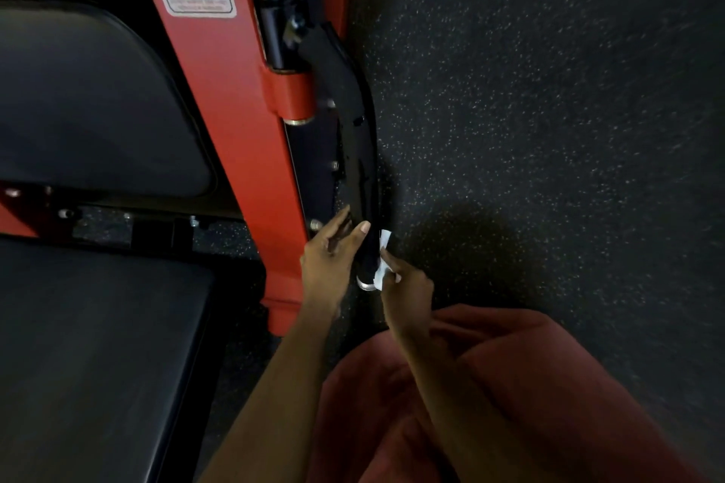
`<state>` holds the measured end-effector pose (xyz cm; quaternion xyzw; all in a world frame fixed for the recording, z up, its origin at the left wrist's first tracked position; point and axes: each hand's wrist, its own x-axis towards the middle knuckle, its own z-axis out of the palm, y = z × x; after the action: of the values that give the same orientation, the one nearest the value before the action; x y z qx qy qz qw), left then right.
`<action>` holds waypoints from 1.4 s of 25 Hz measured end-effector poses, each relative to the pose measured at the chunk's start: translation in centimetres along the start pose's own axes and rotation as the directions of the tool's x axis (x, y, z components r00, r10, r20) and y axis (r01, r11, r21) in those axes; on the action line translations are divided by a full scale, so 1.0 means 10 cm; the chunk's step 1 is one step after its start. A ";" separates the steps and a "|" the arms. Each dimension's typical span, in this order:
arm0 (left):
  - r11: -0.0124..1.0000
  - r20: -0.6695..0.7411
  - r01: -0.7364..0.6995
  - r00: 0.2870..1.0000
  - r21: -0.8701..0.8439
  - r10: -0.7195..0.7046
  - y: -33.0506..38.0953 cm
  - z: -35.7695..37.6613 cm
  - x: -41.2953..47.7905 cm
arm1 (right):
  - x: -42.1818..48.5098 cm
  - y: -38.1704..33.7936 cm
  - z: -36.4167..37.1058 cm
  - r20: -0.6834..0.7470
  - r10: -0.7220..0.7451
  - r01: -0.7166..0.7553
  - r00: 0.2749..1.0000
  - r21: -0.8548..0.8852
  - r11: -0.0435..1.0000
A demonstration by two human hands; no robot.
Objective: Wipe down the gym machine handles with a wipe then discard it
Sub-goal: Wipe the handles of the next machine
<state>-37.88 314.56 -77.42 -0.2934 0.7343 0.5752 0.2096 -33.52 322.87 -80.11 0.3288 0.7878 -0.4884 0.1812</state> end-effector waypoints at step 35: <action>0.985 -0.152 -0.140 0.981 -0.101 0.124 -0.05 0.19 -0.03 | 0.51 -0.91 -0.72 0.441 -0.850 0.850 0.287 -0.526 0.015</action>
<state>-37.41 316.39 -78.08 -0.2962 0.7322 0.6050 0.1003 -43.25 328.25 -73.96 -0.3031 0.9376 -0.1652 -0.0411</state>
